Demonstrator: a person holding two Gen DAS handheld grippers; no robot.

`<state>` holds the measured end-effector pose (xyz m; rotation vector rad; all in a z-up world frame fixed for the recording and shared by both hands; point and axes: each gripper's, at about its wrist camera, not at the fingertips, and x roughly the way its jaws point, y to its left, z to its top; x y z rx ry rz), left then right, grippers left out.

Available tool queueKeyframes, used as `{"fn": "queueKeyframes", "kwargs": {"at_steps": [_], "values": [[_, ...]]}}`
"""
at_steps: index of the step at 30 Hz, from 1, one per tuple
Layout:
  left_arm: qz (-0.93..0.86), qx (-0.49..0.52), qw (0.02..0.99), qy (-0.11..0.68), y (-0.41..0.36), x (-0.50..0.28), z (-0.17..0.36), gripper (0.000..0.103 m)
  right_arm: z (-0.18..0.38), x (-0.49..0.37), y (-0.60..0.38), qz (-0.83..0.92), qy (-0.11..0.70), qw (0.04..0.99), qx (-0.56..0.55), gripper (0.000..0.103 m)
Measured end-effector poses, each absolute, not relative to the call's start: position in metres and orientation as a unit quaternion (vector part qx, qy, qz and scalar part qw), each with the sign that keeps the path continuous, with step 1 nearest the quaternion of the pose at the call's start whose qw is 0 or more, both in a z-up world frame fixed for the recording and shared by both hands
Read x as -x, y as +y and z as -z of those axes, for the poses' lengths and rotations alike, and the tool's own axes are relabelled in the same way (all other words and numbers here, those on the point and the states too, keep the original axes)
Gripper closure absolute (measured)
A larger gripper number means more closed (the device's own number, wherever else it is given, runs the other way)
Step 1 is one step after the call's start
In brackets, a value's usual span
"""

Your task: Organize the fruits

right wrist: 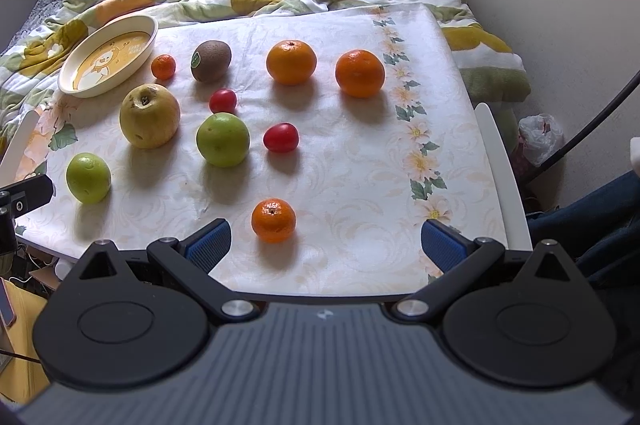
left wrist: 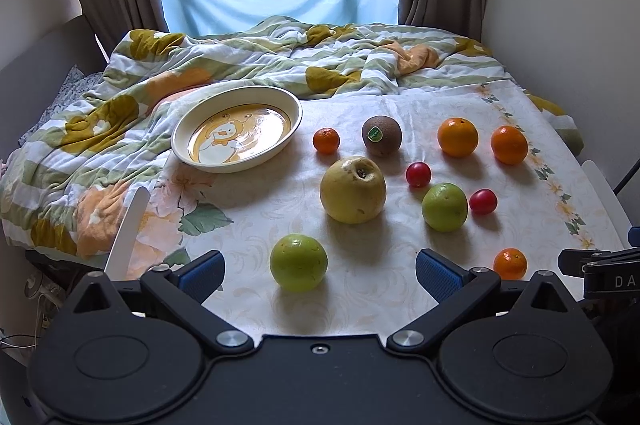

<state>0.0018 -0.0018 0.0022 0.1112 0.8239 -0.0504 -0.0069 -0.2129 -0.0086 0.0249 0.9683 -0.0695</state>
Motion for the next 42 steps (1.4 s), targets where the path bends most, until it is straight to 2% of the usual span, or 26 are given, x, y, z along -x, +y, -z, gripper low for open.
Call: {"fn": "queueKeyframes", "kwargs": {"at_steps": [42], "values": [[0.026, -0.052, 0.915, 0.399, 0.0026, -0.0047, -0.0052, 0.0, 0.0093, 0.0073, -0.2082, 0.028, 0.466, 0.884, -0.01, 0.0]]}}
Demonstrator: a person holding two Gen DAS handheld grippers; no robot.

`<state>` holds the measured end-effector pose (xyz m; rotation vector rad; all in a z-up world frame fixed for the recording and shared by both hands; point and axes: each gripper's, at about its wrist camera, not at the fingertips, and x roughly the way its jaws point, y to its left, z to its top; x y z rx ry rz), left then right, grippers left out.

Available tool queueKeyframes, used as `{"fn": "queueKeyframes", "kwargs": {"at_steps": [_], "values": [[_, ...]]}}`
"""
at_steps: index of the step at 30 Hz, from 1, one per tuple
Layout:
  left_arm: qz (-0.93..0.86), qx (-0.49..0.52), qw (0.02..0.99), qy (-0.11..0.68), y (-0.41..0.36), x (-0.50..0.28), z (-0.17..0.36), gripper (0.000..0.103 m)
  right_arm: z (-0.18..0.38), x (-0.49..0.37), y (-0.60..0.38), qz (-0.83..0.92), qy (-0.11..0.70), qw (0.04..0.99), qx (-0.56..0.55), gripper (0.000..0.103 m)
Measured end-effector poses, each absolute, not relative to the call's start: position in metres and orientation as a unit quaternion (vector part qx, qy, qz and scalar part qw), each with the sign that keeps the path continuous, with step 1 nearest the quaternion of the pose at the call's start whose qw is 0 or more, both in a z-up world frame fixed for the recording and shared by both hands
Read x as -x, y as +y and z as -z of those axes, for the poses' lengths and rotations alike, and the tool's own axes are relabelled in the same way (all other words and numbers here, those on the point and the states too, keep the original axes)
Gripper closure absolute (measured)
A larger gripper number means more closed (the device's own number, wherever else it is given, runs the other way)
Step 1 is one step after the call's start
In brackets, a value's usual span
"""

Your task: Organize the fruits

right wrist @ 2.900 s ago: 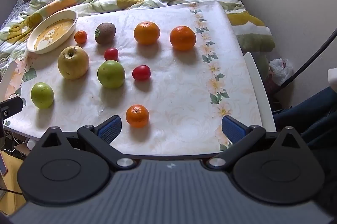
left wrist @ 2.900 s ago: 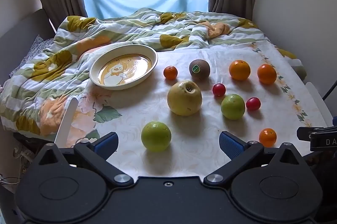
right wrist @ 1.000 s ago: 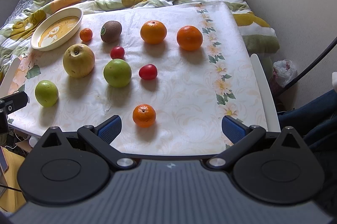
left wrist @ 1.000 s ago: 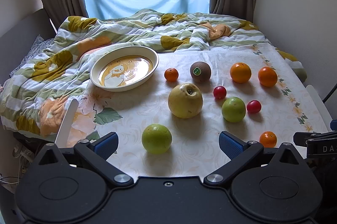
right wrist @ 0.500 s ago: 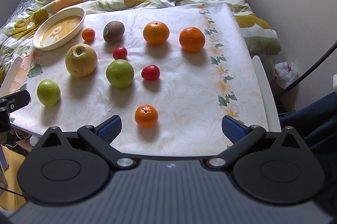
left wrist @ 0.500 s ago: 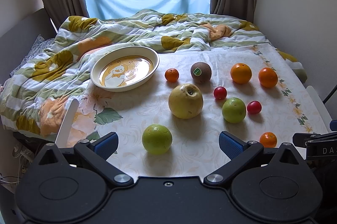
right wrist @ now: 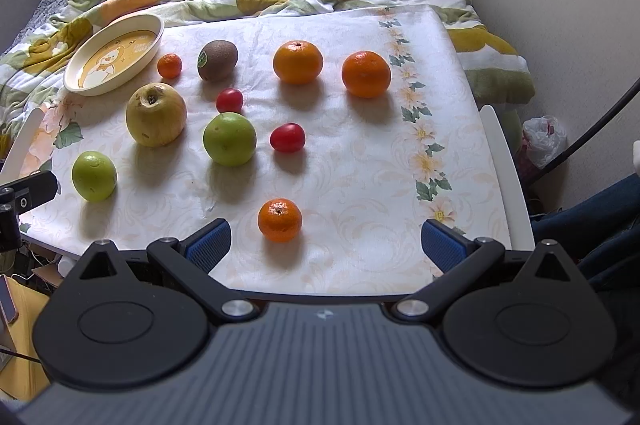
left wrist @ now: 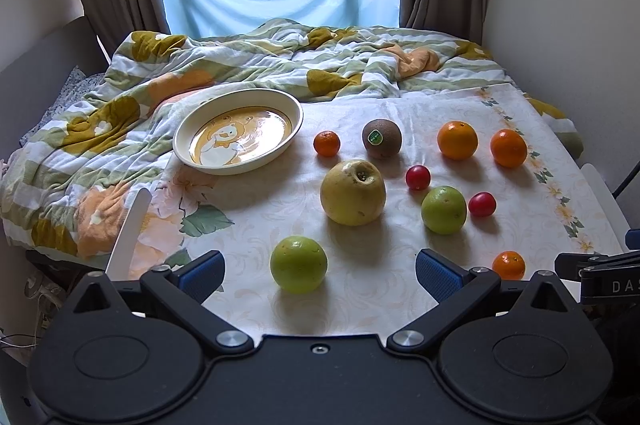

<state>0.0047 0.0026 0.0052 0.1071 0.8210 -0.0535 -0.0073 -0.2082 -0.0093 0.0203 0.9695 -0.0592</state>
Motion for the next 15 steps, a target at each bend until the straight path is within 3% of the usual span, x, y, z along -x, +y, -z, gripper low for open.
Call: {"fn": "queueKeyframes", "kwargs": {"at_steps": [15], "values": [[0.029, -0.032, 0.918, 0.393, 0.0021, 0.0055, -0.0151, 0.0, -0.0002, 0.0111, -0.2088, 0.01, 0.468, 0.884, -0.019, 0.0]]}}
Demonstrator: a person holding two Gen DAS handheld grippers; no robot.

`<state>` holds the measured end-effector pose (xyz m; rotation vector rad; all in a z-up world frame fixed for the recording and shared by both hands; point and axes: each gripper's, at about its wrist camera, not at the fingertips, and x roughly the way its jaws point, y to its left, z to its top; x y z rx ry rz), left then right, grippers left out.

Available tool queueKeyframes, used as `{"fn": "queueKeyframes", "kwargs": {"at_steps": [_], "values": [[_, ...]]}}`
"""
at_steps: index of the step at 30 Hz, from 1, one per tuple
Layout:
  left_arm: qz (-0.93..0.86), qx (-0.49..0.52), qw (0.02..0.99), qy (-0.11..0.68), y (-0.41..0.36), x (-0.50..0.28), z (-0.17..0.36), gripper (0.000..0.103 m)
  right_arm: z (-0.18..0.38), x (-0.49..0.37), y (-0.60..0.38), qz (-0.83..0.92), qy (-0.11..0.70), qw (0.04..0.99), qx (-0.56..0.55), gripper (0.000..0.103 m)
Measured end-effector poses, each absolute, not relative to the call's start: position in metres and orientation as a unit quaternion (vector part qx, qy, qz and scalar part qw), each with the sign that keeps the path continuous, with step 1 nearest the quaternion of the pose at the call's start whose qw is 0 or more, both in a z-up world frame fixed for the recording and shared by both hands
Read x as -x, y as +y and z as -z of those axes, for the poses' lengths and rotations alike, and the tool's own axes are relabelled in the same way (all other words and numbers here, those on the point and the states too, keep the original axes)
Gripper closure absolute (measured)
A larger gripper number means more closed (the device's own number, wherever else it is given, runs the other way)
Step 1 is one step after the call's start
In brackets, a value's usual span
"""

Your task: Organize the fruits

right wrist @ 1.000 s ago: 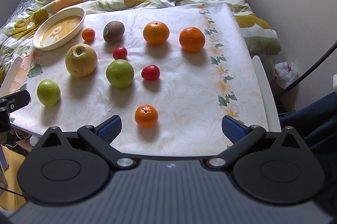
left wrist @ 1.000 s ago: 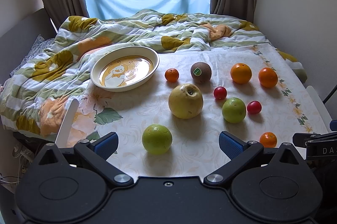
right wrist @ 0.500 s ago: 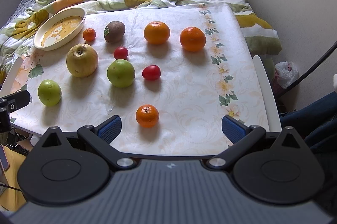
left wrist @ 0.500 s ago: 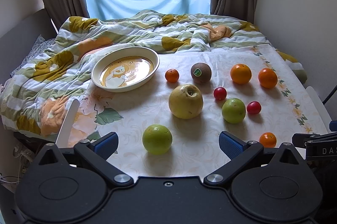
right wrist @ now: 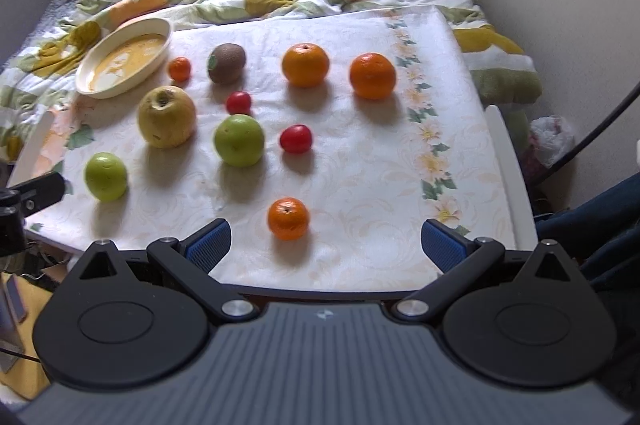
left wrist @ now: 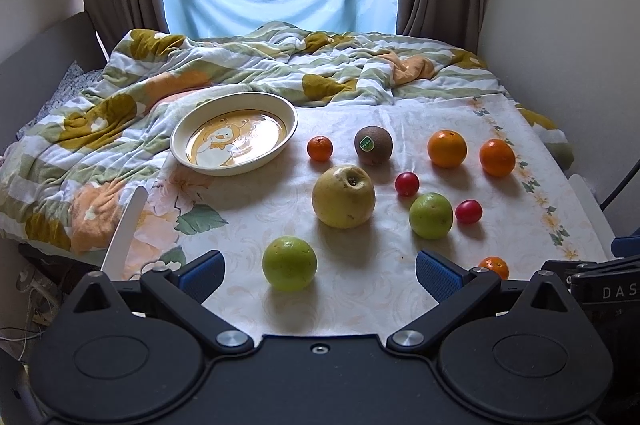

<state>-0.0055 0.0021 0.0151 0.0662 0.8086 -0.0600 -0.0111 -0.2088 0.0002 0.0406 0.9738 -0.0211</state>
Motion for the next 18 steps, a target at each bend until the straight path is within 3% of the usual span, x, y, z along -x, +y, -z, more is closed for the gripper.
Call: {"fn": "queueKeyframes", "kwargs": {"at_steps": [6, 18], "values": [[0.01, -0.041, 0.922, 0.385, 0.002, 0.007, -0.013, 0.0, -0.005, 0.012, -0.208, -0.021, 0.464, 0.885, -0.005, 0.0], [0.038, -0.057, 0.924, 0.376, 0.028, -0.023, 0.04, 0.001, 0.028, -0.002, -0.202, -0.015, 0.441, 0.896, -0.045, 0.0]]}}
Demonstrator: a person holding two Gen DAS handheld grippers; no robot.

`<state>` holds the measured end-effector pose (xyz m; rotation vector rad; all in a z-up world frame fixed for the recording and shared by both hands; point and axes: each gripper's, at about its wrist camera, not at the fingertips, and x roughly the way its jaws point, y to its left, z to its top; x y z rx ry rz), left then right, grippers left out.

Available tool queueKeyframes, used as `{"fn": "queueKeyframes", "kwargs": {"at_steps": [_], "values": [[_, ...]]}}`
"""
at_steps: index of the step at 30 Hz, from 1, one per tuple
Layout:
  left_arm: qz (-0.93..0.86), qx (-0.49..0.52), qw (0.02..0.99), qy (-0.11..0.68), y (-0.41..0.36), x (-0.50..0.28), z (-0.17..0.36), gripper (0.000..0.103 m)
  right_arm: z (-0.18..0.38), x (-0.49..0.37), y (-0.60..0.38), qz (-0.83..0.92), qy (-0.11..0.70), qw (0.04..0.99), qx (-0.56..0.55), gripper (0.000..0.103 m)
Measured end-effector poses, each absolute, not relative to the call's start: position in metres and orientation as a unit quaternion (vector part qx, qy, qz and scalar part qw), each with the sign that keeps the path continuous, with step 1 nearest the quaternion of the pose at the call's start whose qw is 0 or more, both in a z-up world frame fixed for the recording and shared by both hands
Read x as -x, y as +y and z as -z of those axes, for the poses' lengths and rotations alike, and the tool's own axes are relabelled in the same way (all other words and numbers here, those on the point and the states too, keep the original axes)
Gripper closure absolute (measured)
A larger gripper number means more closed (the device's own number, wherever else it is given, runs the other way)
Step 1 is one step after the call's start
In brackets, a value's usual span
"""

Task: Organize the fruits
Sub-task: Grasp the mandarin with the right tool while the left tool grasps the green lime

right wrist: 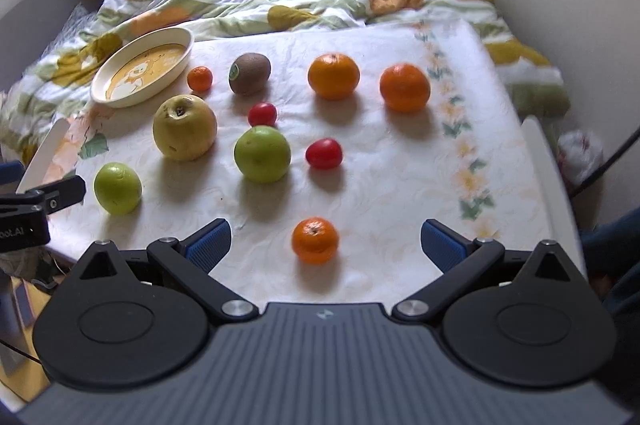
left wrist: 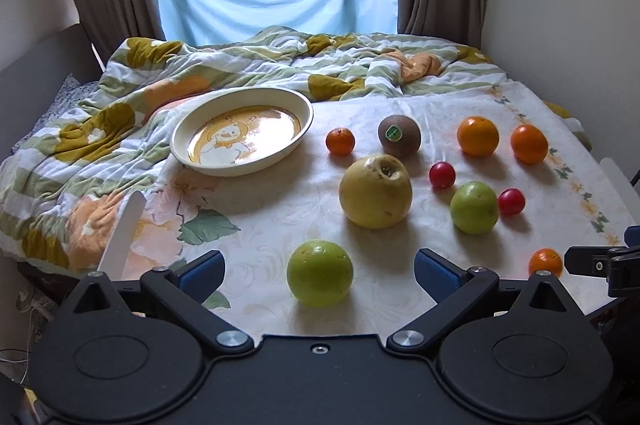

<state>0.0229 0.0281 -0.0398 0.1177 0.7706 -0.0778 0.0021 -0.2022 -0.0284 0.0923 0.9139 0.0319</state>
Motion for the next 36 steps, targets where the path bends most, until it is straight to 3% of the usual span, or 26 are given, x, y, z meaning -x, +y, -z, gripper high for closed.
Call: {"fn": "queueKeyframes", "kwargs": {"at_steps": [6, 11, 18, 21, 31, 36], "values": [[0.063, -0.066, 0.913, 0.399, 0.039, -0.043, 0.071, 0.003, 0.057, -0.006, -0.187, 0.015, 0.443, 0.895, -0.052, 0.0], [0.084, -0.08, 0.903, 0.413, 0.037, -0.056, 0.09, 0.016, 0.076, -0.01, -0.175, 0.033, 0.447, 0.893, -0.046, 0.0], [0.1, -0.084, 0.895, 0.426, 0.037, -0.068, 0.1, 0.045, 0.092, -0.019, -0.167, 0.051, 0.456, 0.887, -0.041, 0.005], [0.102, -0.092, 0.895, 0.424, 0.035, -0.068, 0.101, 0.045, 0.093, -0.021, -0.166, 0.056, 0.456, 0.887, -0.038, 0.008], [0.102, -0.09, 0.894, 0.427, 0.037, -0.068, 0.1, 0.045, 0.094, -0.029, -0.166, 0.059, 0.462, 0.885, -0.029, 0.031], [0.095, -0.083, 0.895, 0.428, 0.038, -0.065, 0.099, 0.046, 0.094, -0.03, -0.166, 0.057, 0.465, 0.883, -0.023, 0.05]]}}
